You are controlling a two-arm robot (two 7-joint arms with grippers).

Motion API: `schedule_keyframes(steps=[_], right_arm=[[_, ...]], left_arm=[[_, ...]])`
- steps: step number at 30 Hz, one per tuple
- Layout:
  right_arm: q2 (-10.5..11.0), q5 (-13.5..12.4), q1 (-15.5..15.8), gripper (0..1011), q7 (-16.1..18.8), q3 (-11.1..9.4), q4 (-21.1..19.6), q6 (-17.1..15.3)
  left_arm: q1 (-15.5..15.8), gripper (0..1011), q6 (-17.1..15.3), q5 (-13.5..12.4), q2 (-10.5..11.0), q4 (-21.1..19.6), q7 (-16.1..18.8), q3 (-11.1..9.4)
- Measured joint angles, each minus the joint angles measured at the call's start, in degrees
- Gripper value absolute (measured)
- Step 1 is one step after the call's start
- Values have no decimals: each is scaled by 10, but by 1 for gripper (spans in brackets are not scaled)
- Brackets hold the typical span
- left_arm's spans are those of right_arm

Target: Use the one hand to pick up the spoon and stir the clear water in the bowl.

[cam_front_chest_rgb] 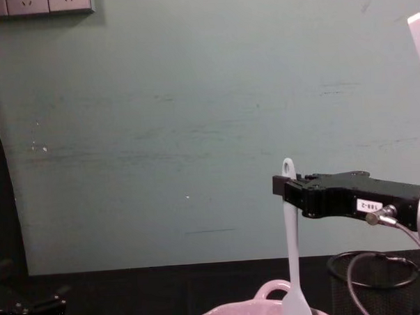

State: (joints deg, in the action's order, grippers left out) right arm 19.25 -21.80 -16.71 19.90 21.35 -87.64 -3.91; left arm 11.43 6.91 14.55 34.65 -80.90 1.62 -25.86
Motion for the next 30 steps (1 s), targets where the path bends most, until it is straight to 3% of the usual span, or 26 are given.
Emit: schedule_keyframes(steps=[8, 16, 22, 30], right_arm=[[13, 12, 24, 118, 12, 18, -43, -19], [6, 18, 34, 118, 21, 41, -65, -22], [-9, 17, 22, 118, 27, 55, -59, -22], [-37, 17, -14, 118, 28, 65, -8, -13]], left_arm=[[0, 1011, 0, 0, 0, 0, 0, 0], [0, 1011, 0, 0, 0, 0, 0, 0], [0, 1011, 0, 0, 0, 0, 0, 0], [0, 1011, 0, 0, 0, 0, 0, 0]])
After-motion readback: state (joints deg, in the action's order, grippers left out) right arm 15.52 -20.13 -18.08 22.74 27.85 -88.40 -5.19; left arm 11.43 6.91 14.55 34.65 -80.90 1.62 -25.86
